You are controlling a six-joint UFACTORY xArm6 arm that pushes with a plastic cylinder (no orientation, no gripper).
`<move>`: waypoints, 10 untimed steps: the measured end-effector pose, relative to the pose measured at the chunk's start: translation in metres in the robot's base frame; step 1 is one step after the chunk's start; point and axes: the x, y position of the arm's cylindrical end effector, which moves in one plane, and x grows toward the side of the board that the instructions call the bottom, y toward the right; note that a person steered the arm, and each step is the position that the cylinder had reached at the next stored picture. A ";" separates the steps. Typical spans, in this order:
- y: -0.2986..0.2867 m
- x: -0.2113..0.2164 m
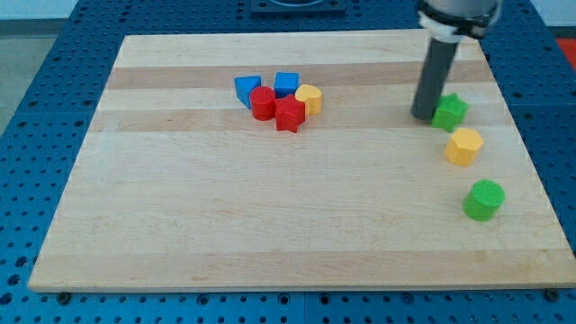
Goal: Drag the heart to the top of the green star
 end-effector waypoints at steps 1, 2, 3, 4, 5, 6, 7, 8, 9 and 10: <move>-0.007 0.000; -0.069 -0.021; -0.119 -0.066; -0.183 -0.083; -0.230 -0.040; -0.205 -0.020; -0.162 -0.042; -0.120 -0.051; -0.169 -0.049; -0.217 -0.049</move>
